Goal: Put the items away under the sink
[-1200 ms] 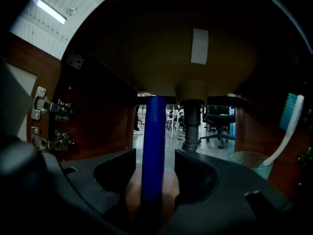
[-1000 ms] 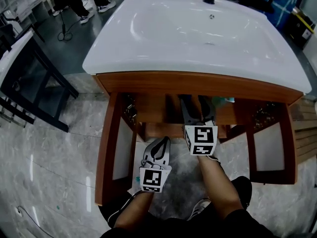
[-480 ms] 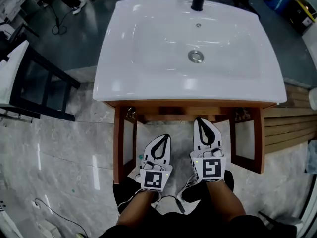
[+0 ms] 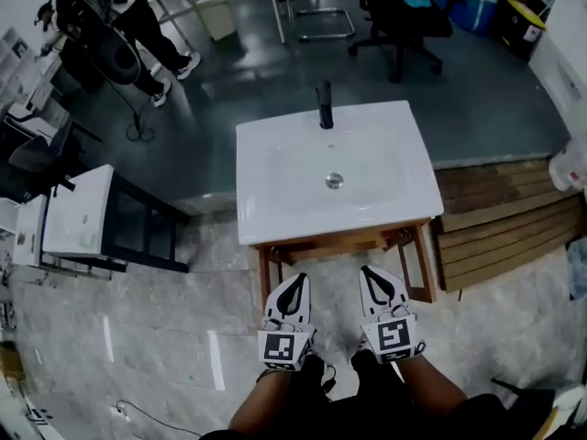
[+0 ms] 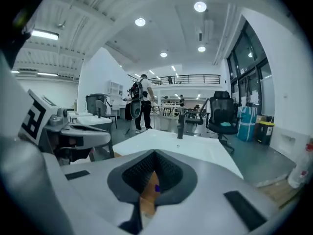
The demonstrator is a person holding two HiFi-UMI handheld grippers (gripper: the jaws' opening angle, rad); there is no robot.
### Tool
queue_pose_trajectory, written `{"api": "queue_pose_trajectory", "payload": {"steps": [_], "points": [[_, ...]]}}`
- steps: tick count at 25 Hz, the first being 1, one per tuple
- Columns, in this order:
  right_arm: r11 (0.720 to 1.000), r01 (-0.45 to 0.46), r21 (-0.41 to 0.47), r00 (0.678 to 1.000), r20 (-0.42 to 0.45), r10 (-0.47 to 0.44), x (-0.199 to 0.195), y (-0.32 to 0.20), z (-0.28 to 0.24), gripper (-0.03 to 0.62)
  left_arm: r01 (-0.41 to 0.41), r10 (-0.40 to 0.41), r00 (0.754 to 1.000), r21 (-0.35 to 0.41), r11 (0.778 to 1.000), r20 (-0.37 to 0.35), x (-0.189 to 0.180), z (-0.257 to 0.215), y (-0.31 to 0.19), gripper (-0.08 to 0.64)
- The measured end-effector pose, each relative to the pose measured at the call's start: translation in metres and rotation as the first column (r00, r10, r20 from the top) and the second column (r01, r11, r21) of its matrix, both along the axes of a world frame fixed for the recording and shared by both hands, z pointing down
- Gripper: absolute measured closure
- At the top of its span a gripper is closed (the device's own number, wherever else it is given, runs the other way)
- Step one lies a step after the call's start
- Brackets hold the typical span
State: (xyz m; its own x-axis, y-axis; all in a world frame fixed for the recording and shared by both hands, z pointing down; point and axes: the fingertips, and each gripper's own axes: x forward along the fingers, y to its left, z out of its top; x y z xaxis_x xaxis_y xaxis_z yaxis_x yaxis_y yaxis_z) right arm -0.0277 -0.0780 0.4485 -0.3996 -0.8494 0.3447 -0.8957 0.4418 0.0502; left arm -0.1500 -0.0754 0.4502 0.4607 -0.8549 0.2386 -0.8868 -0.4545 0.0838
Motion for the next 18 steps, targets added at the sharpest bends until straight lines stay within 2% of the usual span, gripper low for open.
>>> {"api": "queue_pose_trajectory", "payload": {"steps": [3,5,8,18], "points": [[0.999,0.013,0.032,1.0,0.008,-0.014,0.008,0.016,-0.058,0.572,-0.023,0.023,1.0,-0.01,1.0,0.01,0.005,-0.06,0.019,0.538],[0.999,-0.005,0.048,0.999,0.039,0.003,0.013,0.023,-0.08,0.572,-0.033,0.033,0.999,0.002,0.999,0.028,0.006,-0.082,0.028,0.538],[0.996,-0.02,0.081,0.997,0.079,0.014,0.012,0.018,-0.099,0.572,-0.029,0.027,0.999,0.043,0.999,0.046,-0.001,-0.102,0.024,0.538],[0.984,0.028,0.173,0.998,0.05,-0.037,-0.014,0.023,-0.133,0.574,-0.009,0.004,0.999,0.12,0.993,0.035,-0.024,-0.135,0.026,0.538]]}}
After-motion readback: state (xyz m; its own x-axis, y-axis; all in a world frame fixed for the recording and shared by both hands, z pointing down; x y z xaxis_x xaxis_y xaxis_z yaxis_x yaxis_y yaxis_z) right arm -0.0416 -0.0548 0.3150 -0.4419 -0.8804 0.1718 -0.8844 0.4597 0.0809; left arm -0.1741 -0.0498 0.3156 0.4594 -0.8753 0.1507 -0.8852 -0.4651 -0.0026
